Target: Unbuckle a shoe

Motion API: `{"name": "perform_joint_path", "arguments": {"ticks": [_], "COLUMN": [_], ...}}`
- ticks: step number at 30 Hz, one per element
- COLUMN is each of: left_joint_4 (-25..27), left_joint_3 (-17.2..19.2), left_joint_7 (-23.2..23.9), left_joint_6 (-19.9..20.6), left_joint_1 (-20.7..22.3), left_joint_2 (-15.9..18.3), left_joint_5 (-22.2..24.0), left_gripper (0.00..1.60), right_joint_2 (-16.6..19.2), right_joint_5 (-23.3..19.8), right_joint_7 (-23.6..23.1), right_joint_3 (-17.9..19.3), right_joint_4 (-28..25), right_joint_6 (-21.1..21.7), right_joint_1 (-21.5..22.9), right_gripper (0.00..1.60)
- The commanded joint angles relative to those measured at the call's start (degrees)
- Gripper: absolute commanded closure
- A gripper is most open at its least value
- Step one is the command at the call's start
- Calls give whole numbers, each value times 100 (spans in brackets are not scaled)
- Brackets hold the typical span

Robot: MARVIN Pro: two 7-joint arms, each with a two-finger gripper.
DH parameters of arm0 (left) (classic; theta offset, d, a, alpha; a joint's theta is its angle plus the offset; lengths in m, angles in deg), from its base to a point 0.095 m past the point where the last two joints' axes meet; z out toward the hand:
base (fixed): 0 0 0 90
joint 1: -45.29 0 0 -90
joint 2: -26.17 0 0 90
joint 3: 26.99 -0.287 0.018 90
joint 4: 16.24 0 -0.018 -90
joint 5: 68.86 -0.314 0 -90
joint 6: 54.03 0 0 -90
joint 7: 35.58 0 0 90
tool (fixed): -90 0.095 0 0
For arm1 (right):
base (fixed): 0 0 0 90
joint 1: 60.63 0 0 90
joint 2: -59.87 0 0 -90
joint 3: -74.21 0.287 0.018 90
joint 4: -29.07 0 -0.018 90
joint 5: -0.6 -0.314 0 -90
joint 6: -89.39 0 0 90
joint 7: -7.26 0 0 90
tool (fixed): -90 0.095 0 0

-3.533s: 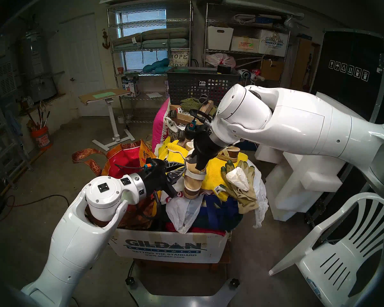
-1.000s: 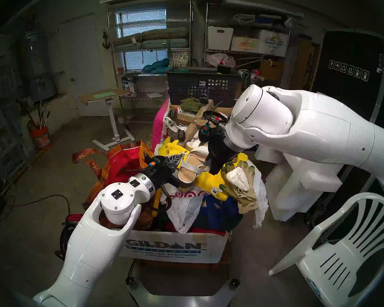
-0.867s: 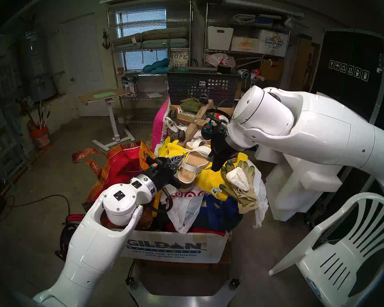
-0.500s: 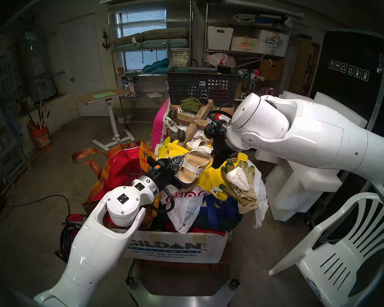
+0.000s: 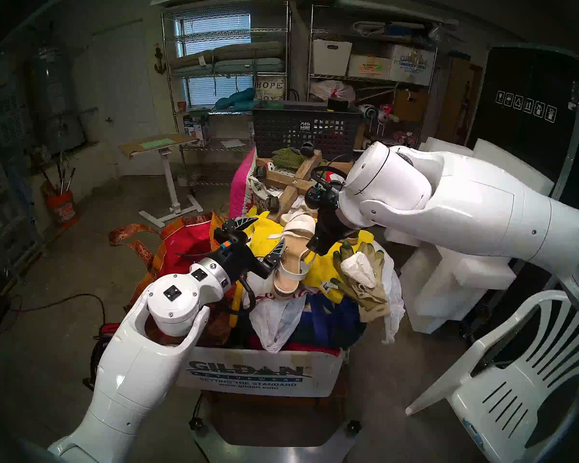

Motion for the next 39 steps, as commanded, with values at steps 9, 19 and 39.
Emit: {"name": "perform_joint_path", "arguments": {"ticks": [9,19,39], "left_joint_4": [403,396,275], "left_joint_3": [541,749,759], "left_joint_7": [259,590,969], "left_joint_6": [112,314,442], "left_joint_1": [505,1132,1226], "left_joint_2": [96,1,45], "left_joint_5": [326,619,712], "left_gripper": [0,0,0], "right_joint_2": [292,549,750], "right_joint_5": [-168,-115,-326], "right_joint_7": [118,411,1269], "right_joint_3": [592,823,952], "right_joint_4": [-294,-472,-731], "right_joint_6": [-517,-656,-829], "right_joint_1": [239,287,-8], "right_gripper": [0,0,0]}}
